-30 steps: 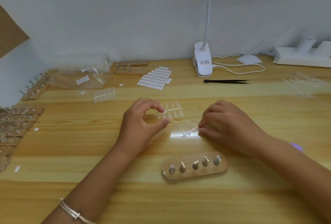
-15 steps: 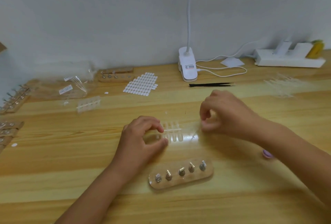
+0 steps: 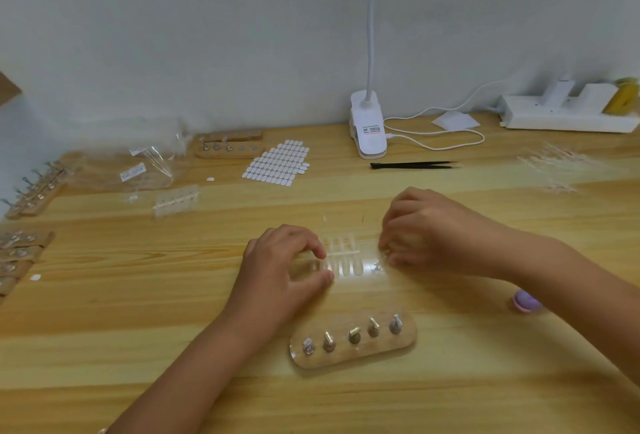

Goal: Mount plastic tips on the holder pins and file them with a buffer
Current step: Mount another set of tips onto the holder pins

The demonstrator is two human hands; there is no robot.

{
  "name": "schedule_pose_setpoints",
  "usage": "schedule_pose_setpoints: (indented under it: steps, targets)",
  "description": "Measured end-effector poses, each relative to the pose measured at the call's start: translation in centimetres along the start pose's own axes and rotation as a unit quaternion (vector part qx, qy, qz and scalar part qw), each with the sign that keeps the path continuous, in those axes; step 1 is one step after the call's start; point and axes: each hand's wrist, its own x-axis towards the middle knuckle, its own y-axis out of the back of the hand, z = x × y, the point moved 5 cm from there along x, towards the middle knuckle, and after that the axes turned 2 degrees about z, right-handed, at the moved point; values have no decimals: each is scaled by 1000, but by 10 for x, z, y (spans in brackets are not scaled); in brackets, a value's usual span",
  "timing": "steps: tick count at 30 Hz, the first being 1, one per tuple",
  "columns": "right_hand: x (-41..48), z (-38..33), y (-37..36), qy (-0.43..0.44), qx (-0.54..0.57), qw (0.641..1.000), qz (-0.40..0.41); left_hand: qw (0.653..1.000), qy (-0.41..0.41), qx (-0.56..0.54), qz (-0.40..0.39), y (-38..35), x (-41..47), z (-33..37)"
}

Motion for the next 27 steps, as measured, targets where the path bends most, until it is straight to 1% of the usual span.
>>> schedule_pose_setpoints:
  steps: [4, 6, 7, 9, 10, 11, 12, 13, 14, 15, 16, 17, 18, 19, 20, 21, 22, 23, 24, 25, 27]
  targets:
    - [0, -4, 5, 48, -12, 998, 38, 1000, -24, 17, -7, 1, -7, -6]
    - [-7, 0, 19, 54, 1, 994, 95, 999, -30, 23, -9, 0, -7, -6]
    - [-13, 10, 31, 32, 7, 990, 139, 999, -34, 27, -12, -2, -7, -6]
    - [-36, 43, 59, -58, -19, 969, 241, 998, -41, 31, -19, -4, -6, -5]
    - [-52, 69, 71, -126, -56, 948, 286, 998, -43, 30, -23, -5, -5, -5]
    - [-70, 97, 82, -214, -91, 923, 305, 998, -43, 27, -27, -5, -4, -4]
    - [-86, 123, 89, -316, -112, 897, 288, 998, -44, 25, -29, -6, -3, -3]
    - [-99, 142, 91, -406, -118, 873, 242, 998, -46, 25, -30, -6, -2, -2]
    - [-106, 153, 87, -457, -123, 860, 191, 998, -49, 28, -29, -7, -2, -1]
    - [-108, 154, 81, -466, -135, 859, 164, 998, -53, 31, -28, -7, -1, 0]
    - [-106, 148, 76, -443, -149, 867, 174, 997, -58, 35, -24, -7, -2, 1]
    - [-99, 132, 72, -393, -149, 882, 212, 997, -64, 39, -19, -7, -2, 2]
    - [-87, 106, 66, -318, -128, 908, 242, 996, -71, 44, -15, -7, -3, 3]
    - [-72, 74, 58, -225, -87, 940, 240, 996, -78, 49, -13, -7, -3, 5]
    - [-56, 42, 48, -134, -32, 968, 210, 995, -84, 55, -12, -7, -3, 7]
    - [-42, 16, 36, -63, 16, 985, 161, 994, -90, 62, -13, -6, -4, 8]
    - [-31, -2, 24, -19, 42, 993, 106, 993, -93, 68, -15, -6, -3, 9]
    - [-23, -13, 12, 4, 44, 997, 60, 993, -95, 72, -17, -5, -3, 11]
    - [-16, -18, 2, 8, 30, 999, 32, 992, -98, 77, -17, -4, -3, 12]
    - [-11, -20, -4, 3, 14, 1000, 20, 991, -103, 84, -14, -4, -3, 14]
    - [-7, -22, -7, 7, 15, 999, 40, 987, -120, 104, -7, -4, -5, 18]
